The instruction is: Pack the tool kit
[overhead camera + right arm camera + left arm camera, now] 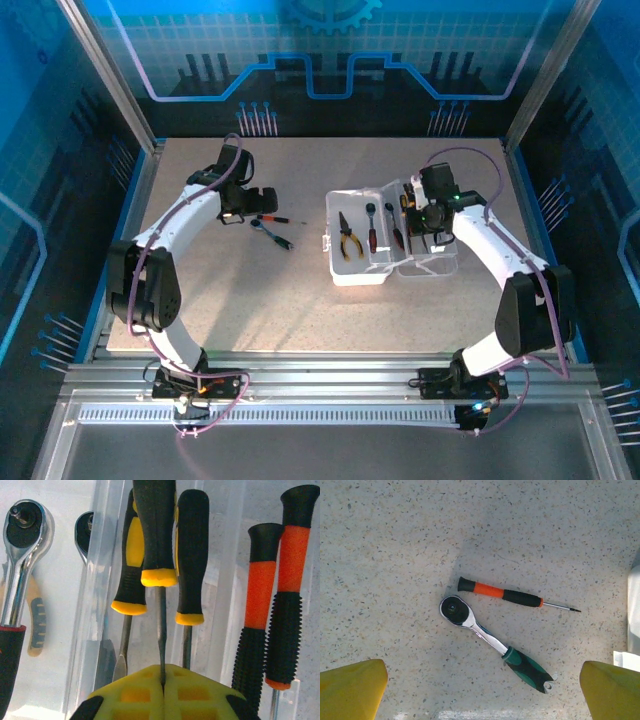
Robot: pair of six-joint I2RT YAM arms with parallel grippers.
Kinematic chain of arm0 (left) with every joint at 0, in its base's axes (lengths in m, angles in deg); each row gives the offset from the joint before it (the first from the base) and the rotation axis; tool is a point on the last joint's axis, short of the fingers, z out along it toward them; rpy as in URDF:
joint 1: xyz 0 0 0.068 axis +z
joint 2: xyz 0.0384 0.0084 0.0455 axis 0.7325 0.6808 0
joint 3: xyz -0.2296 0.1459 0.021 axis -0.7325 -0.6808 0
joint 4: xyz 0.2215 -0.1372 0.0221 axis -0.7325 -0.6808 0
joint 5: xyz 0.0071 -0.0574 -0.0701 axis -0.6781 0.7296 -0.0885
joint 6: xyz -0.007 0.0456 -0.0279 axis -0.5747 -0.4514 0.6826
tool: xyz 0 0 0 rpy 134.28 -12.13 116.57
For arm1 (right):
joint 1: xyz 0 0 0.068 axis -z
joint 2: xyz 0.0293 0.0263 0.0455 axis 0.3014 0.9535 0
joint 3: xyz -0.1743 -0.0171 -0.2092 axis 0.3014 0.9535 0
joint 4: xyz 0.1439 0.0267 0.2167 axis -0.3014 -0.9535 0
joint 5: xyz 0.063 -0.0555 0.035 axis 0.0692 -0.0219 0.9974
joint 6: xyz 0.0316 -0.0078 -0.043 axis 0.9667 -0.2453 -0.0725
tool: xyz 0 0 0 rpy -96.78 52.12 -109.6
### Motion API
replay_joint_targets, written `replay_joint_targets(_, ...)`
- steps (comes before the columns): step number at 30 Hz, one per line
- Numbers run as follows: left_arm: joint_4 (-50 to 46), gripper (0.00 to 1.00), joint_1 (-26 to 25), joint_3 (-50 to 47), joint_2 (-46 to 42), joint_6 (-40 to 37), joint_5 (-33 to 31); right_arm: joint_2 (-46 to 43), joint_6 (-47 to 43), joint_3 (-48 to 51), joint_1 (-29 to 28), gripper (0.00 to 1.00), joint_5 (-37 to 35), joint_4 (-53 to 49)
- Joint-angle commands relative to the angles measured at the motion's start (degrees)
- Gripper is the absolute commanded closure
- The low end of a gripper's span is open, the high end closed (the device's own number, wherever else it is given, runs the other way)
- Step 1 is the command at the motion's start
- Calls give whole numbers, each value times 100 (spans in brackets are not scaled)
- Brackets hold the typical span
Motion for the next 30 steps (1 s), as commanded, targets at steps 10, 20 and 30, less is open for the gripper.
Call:
replay_joint_targets(10,26,1,-15,-32,229,101,290,-480,-43,-387,-11,58,11,-418)
replay_joint_targets(20,97,3,-226,-126,546,217,464,-952,-403,-581,-697,20,467,-343)
replay_joint_targets(30,-86,30,-266,-83,1009,266,286,-790,-384,-517,-939,3,646,-198)
